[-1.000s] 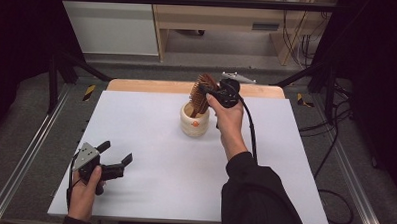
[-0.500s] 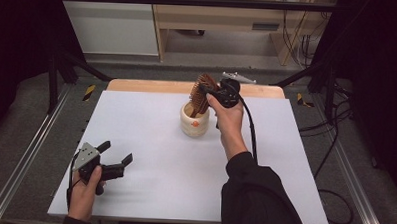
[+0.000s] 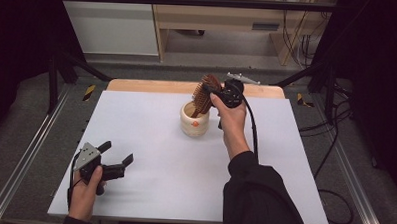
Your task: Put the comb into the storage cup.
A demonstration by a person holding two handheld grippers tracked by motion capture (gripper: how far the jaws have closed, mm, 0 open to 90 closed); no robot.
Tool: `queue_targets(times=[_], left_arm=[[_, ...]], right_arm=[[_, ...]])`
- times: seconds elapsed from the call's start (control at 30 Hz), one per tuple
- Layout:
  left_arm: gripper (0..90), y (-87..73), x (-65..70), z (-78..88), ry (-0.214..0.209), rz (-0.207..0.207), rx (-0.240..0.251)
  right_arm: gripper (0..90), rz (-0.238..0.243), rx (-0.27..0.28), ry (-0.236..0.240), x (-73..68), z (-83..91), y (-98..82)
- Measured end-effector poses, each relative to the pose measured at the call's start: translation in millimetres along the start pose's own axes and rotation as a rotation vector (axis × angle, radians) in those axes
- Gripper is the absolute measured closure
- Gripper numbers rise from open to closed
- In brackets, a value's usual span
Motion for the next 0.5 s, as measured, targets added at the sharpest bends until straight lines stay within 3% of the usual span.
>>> queue_targets(times=[0.5], left_arm=[[2.2,-0.2,-0.8,-0.3,0.0,0.002,-0.001]], right_arm=[[47.5,-0.007,-0.009,-0.007,5.9,-1.6,0.7]])
Point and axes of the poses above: each handheld gripper's, and its own axes: z roughly backward along the jaws, y roughly out of its top, x roughly to its right, the point moved 2 cm from there along -z, roughly forward along the jaws, and after that the axes turned 5 degrees about -x, right-handed, at the moved point
